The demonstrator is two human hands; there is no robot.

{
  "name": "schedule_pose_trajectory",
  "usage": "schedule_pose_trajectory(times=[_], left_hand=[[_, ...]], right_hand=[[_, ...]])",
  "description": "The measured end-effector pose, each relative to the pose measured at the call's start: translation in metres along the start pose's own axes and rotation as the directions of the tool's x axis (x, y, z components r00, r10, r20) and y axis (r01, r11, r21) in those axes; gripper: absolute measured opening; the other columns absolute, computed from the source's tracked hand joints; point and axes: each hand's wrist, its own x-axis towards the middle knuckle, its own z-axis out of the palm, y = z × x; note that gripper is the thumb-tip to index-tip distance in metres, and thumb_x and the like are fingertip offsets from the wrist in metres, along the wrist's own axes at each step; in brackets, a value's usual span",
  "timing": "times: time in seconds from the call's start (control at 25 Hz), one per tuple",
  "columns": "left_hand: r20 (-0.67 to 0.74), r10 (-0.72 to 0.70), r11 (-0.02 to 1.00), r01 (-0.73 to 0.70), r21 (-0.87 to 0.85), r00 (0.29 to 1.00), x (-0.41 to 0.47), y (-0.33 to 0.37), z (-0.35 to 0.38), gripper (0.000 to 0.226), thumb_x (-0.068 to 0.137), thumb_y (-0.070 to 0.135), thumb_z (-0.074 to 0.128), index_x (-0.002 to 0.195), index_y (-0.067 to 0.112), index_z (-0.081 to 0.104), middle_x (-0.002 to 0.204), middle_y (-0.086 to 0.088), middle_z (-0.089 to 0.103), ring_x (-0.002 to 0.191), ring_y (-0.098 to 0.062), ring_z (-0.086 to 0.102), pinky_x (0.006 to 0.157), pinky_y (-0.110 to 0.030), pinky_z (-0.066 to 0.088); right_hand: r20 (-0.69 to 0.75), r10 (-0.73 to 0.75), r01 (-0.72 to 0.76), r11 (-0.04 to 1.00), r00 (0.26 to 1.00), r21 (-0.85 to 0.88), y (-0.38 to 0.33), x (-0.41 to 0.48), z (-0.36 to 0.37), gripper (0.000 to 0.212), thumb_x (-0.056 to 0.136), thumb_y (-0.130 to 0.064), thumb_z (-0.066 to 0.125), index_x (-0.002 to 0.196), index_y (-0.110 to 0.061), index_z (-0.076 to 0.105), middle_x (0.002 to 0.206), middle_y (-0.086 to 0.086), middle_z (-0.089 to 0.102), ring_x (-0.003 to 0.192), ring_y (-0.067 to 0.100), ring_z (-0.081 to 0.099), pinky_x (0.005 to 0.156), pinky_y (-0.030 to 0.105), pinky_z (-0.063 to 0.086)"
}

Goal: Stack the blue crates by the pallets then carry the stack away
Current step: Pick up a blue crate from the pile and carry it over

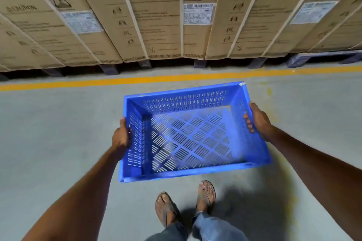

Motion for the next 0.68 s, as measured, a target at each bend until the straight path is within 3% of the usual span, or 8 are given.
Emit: schedule_pose_trajectory(times=[0.08,0.12,0.2,0.24,0.4,0.68], left_hand=[[-0.067,0.039,0.999,-0.038,0.014,0.997,0.059,-0.017,0.034,0.062,0.098,0.058,0.024,0.069,0.012,0.054,0.06,-0.011,0.053,0.048,-0.024,0.046,0.05,-0.033,0.041],[-0.112,0.08,0.996,-0.074,0.058,0.991,0.084,-0.023,0.05,0.066,0.098,0.057,0.019,0.079,0.008,0.06,0.072,-0.018,0.061,0.059,-0.031,0.057,0.061,-0.039,0.049],[-0.131,0.168,0.971,-0.141,0.193,0.977,0.143,-0.032,0.083,0.068,0.102,0.047,0.012,0.108,0.0,0.062,0.099,-0.029,0.067,0.091,-0.043,0.064,0.088,-0.051,0.05],[-0.136,0.187,0.96,-0.151,0.236,0.973,0.17,-0.032,0.097,0.067,0.104,0.043,0.011,0.115,-0.002,0.06,0.107,-0.03,0.066,0.101,-0.046,0.062,0.094,-0.053,0.047],[-0.197,0.263,0.926,-0.189,0.326,0.945,0.274,-0.029,0.141,0.076,0.103,0.047,0.01,0.114,-0.006,0.063,0.116,-0.032,0.064,0.108,-0.047,0.06,0.098,-0.052,0.047],[-0.183,0.351,0.914,-0.293,0.282,0.918,0.378,-0.018,0.189,0.083,0.097,0.057,0.011,0.107,-0.007,0.063,0.11,-0.032,0.066,0.101,-0.048,0.063,0.093,-0.054,0.051]], right_hand=[[-0.075,-0.048,0.042,0.996,0.996,-0.083,0.009,0.056,0.032,0.054,0.09,-0.059,0.027,0.077,-0.015,0.055,0.063,0.011,0.049,0.04,0.017,0.039,0.043,0.023,0.036],[-0.123,-0.096,0.075,0.983,0.988,-0.168,0.015,0.084,0.046,0.052,0.088,-0.053,0.022,0.089,-0.014,0.057,0.077,0.018,0.054,0.049,0.018,0.047,0.054,0.031,0.045],[-0.192,-0.173,0.111,0.948,0.966,-0.297,0.024,0.142,0.077,0.052,0.097,-0.034,0.019,0.117,-0.004,0.055,0.107,0.027,0.058,0.088,0.028,0.063,0.088,0.039,0.048],[-0.23,-0.204,0.129,0.944,0.952,-0.302,0.027,0.17,0.089,0.052,0.099,-0.03,0.02,0.123,0.001,0.055,0.113,0.031,0.06,0.102,0.036,0.063,0.095,0.04,0.047],[-0.327,-0.257,0.137,0.928,0.909,-0.346,0.034,0.278,0.135,0.079,0.098,-0.05,0.012,0.104,0.003,0.071,0.107,0.033,0.067,0.105,0.044,0.064,0.1,0.046,0.048],[-0.347,-0.373,0.251,0.903,0.86,-0.348,0.015,0.374,0.18,0.073,0.104,-0.043,0.016,0.107,0.004,0.07,0.114,0.029,0.066,0.111,0.039,0.061,0.1,0.041,0.044]])
